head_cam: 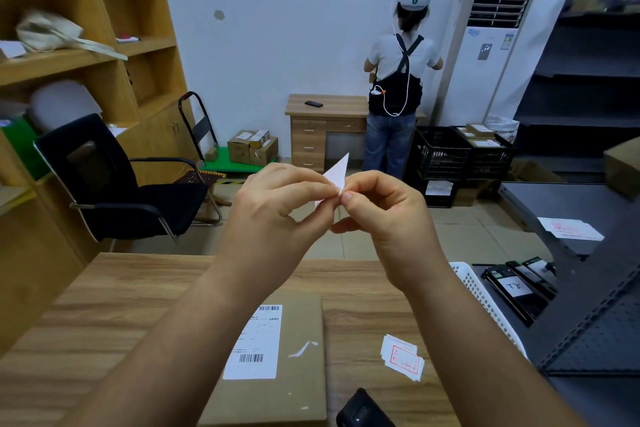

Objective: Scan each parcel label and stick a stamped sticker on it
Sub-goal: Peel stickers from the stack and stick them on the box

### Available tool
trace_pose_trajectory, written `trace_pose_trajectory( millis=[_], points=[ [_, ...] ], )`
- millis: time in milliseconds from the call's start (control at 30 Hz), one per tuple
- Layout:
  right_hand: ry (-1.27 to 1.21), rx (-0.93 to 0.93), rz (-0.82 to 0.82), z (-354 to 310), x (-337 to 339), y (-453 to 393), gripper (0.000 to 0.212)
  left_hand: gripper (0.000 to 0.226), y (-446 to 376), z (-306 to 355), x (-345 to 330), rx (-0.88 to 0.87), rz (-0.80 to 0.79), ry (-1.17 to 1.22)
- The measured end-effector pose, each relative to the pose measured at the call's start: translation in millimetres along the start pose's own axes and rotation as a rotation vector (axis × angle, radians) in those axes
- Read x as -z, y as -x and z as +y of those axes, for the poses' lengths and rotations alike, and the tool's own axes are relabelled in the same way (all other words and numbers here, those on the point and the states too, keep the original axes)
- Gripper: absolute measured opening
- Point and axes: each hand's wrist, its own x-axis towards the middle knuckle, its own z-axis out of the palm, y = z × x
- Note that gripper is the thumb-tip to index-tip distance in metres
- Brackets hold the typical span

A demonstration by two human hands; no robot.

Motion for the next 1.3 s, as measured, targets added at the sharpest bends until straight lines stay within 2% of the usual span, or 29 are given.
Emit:
trace_pose_trajectory(
  millis=[200,433,600,700,833,1033,1167,1300],
  points=[
    [0.139,0.117,-0.056,1.8,5.4,0.2,0.006,0.011,-2.4,2.6,6.9,0.095,-0.073,0.099],
    [0.350,0.287,-0.018,9.9,5.0,-0.7,0.010,0.014,0.3,4.9,5.5,0.098,-0.067,0.080],
    [0.308,0.251,-0.009,13.8,0.1,0.8,0.009,0.006,3.0,8.5,7.1,0.209,-0.048,0.124],
    [0.239,0.198,-0.002,14.0,-3.3,2.4,0.006,0.009,4.0,6.4,10.9,0.283,-0.053,0.170],
    [0.292,0.217,-0.013,14.8,-5.1,2.9,0.005,0.008,4.7,2.4,18.4,0.213,-0.114,0.154],
    [0.422,0.324,-0.030,11.6,-11.6,2.0,0.015,0.013,4.2,-0.1,22.2,0.146,-0.113,0.098],
    [0.431,0.356,-0.026,12.7,-14.6,2.1,0.018,0.009,4.4,4.0,21.0,0.246,-0.098,0.121],
    [0.388,0.306,-0.041,16.1,-12.5,1.9,0.008,0.010,4.6,4.4,21.5,0.350,-0.107,0.168]
  ],
)
